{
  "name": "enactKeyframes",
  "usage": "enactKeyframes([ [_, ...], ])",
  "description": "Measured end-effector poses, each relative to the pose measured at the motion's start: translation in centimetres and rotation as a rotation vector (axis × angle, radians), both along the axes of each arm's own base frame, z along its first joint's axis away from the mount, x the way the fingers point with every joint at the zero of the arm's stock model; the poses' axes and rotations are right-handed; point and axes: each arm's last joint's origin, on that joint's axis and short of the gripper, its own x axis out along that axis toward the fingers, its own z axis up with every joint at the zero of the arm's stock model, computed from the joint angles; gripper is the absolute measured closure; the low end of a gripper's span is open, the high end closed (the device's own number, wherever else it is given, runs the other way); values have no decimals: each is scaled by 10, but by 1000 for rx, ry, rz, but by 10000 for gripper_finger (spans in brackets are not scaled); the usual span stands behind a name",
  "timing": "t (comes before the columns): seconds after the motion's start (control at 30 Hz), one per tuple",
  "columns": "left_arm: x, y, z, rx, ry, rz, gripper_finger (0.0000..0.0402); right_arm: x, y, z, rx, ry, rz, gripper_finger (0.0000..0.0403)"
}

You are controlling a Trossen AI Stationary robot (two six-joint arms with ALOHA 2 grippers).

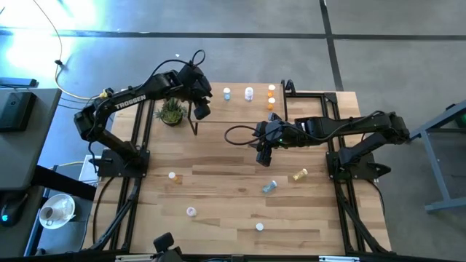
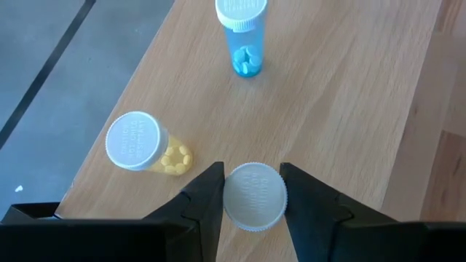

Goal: Pick and place medicine bottles onto shelf by color
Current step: Put the left yellow pill bottle on the shelf, then put the right transparent pill bottle on the shelf

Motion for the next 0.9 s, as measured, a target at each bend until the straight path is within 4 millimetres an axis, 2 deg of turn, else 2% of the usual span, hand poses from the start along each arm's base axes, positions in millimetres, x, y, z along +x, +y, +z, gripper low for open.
enactKeyframes([
  [0.27,0,0,-1,-2,6,2,228,0,0,0,0,0,0,224],
  [0.43,0,0,1,5,7,-5,214,0,0,0,-5,1,4,224],
  [0.63,0,0,23,17,-7,-5,215,-5,-3,6,-13,-13,1,224],
  [0.9,-5,-5,57,20,-20,1,215,-22,-13,32,-93,-75,-55,224],
])
